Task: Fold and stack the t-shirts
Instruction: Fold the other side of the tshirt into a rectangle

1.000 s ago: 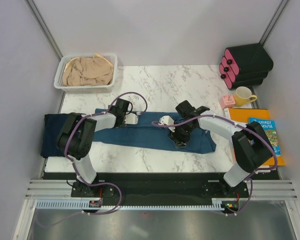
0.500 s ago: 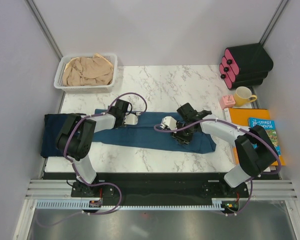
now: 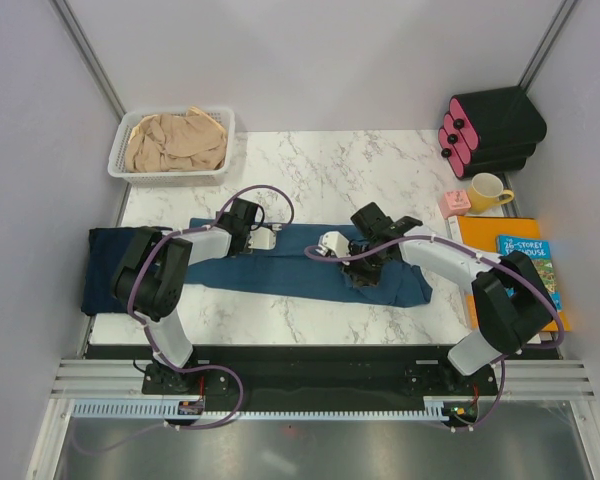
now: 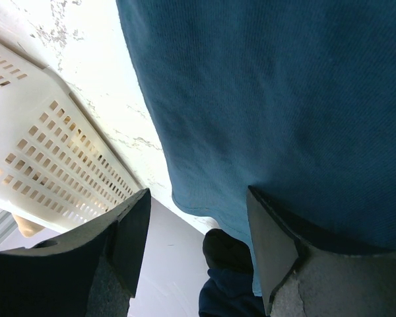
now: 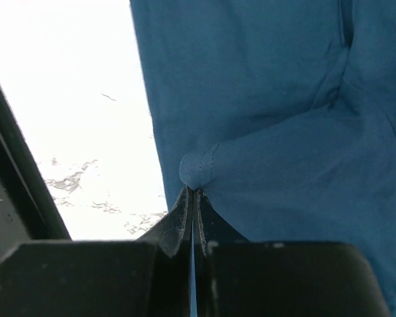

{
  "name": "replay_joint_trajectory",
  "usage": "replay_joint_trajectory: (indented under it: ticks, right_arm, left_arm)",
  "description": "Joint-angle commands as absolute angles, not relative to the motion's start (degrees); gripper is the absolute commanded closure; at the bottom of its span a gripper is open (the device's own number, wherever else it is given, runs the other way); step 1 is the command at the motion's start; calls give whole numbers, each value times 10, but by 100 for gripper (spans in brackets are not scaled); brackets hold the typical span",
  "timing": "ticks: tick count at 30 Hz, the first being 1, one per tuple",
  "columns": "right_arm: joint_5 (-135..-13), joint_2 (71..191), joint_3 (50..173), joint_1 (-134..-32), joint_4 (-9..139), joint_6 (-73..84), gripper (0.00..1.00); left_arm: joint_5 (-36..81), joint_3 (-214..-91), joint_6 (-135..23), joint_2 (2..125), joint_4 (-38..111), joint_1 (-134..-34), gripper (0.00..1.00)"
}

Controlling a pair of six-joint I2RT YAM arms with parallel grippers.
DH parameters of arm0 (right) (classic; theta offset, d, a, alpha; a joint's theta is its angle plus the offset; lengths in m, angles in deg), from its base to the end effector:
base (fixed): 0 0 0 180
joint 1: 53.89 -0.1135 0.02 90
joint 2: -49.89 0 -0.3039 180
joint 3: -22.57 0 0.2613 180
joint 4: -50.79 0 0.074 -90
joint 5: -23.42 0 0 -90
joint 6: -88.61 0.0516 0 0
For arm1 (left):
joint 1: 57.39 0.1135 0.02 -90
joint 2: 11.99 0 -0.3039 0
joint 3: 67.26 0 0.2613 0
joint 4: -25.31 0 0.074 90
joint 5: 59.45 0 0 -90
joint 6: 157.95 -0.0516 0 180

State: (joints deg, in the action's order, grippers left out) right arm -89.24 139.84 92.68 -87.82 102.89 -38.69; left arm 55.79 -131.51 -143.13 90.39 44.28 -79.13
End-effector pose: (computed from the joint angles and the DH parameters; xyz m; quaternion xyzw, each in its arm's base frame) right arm 0.2405 0.1858 0.2131 -0.5890 0.7693 0.1894 0.1595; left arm 0.3391 -0.1115 0.1477 0.6595 0.6669 0.3114 0.1526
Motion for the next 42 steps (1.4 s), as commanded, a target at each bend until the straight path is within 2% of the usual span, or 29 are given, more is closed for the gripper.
replay_joint_trajectory:
  ticks: [1, 16, 26, 35, 42]
  right_arm:
    - [-948, 1384, 967, -890, 1063, -403, 100]
    - [-999, 1395, 964, -920, 1076, -413, 100]
    - [-842, 1404, 999, -919, 1012, -398, 100]
    - [-878, 1431, 1061, -924, 1065, -415, 100]
    - [-904, 1443, 1036, -951, 1106, -456, 98]
  left_arm:
    - [476, -1288, -1377, 951, 552, -792, 32]
    - [480, -1296, -1381, 953, 555, -797, 32]
    - [479, -1296, -1381, 957, 555, -801, 32]
    - [478, -1309, -1382, 966, 555, -801, 32]
    - [478, -1312, -1382, 971, 555, -802, 32]
